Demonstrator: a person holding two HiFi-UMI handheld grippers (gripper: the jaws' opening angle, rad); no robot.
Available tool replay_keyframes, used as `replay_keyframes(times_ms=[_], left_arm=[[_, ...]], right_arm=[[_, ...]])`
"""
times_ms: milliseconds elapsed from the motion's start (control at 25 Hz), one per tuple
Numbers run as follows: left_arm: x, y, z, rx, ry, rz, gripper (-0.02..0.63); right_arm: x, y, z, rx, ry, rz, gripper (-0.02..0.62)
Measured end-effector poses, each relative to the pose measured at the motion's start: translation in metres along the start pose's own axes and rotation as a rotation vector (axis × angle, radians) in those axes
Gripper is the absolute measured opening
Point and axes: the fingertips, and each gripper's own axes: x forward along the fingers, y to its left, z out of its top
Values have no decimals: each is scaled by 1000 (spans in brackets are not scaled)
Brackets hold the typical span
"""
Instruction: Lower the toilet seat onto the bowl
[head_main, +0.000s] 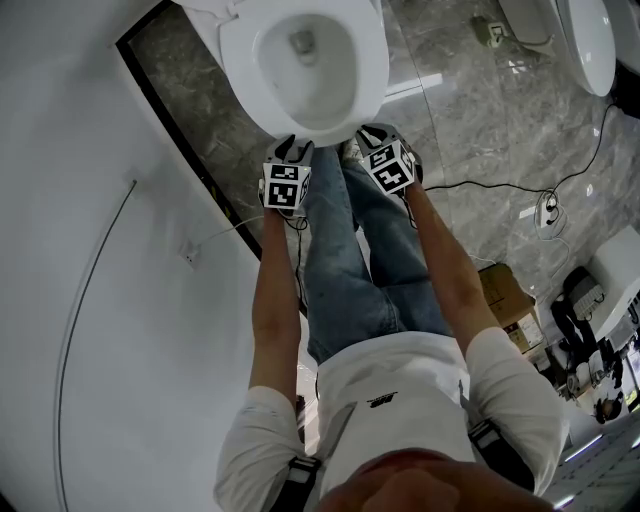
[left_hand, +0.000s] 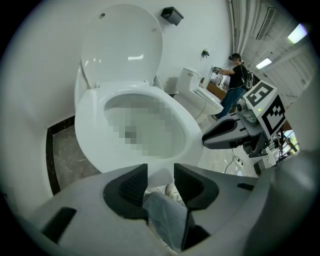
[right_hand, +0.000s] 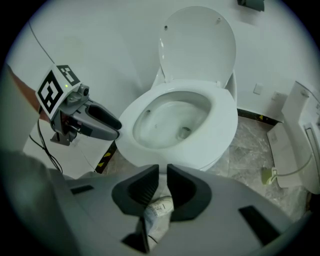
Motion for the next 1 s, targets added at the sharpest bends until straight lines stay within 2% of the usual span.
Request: replay_keyframes(times_ms=[600, 1000], left_arm=[[-25, 6, 14, 15, -60, 24, 153], [-53, -7, 48, 44, -152, 31, 110]], right_arm=[[-24, 5, 14, -34, -51, -17, 66], [-53, 8, 43, -52, -128, -36, 45]])
